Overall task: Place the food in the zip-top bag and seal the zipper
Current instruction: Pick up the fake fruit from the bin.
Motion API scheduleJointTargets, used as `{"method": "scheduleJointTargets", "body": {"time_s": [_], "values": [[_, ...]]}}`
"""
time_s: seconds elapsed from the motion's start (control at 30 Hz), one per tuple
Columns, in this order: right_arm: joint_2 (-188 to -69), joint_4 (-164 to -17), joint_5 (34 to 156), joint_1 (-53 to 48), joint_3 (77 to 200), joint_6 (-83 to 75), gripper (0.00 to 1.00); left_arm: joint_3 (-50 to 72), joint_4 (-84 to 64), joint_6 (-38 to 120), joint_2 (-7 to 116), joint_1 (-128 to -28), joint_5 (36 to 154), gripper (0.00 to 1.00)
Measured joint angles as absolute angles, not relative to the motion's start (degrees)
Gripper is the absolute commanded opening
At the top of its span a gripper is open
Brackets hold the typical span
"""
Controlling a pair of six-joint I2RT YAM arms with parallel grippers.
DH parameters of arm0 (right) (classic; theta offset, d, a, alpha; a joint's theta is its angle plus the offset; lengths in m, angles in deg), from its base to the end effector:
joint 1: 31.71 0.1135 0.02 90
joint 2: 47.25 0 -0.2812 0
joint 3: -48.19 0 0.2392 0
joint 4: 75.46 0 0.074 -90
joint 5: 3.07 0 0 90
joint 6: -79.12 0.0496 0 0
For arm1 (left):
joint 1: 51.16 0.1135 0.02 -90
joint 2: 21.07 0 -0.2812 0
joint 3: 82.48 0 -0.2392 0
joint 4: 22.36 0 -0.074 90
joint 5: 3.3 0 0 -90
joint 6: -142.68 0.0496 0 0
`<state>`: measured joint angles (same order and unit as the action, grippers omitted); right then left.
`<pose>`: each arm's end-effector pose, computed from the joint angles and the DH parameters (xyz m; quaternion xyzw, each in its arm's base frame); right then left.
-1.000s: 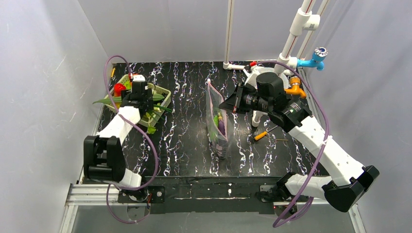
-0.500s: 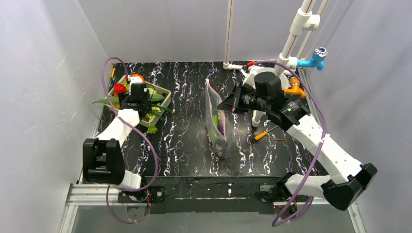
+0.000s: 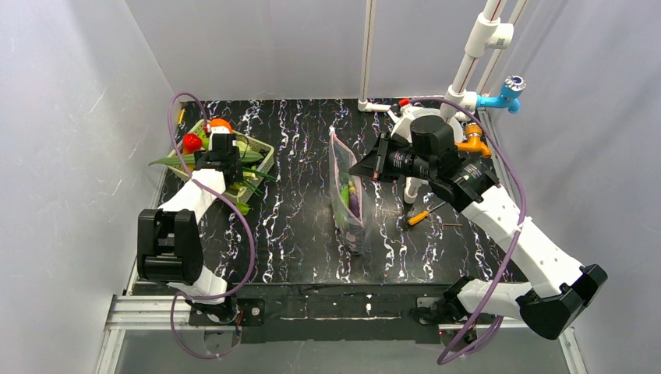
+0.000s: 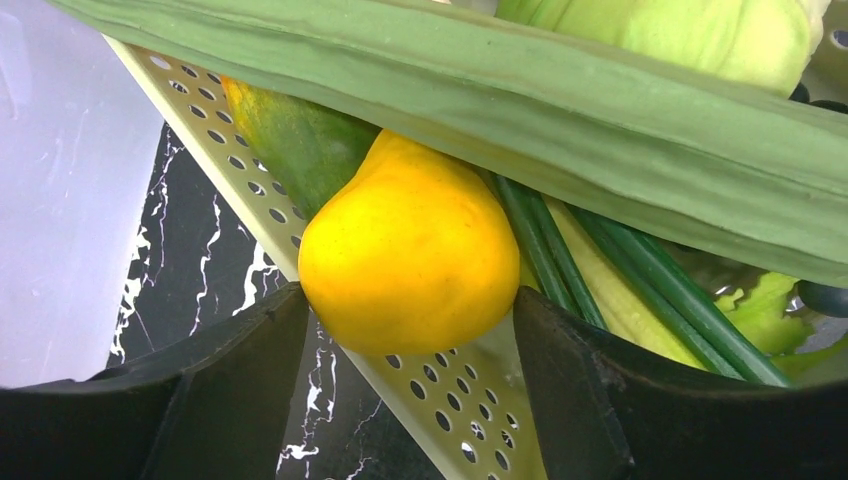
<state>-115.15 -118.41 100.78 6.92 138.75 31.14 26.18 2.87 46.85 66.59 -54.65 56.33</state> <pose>0.1875 0.1650 0.4238 -0.0448 0.8163 0.4426 0.3685 0.3264 0.0052 0.2498 -0.1254 0.8777 0.2059 0.4141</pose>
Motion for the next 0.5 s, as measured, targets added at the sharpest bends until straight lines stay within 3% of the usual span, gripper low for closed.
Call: {"method": "scheduleJointTargets", "body": {"time_s": [0.3,0.5], "values": [[-114.87,-118.39,100.78,6.92,138.66,31.14,0.01,27.86,1.25,47.31,62.83,-54.63,57.75,0.38],[-114.78,-118.41,100.76,6.92,138.66,31.12,0.01,30.26,1.6,47.25,56.09,-55.19,60.4,0.34]]}}
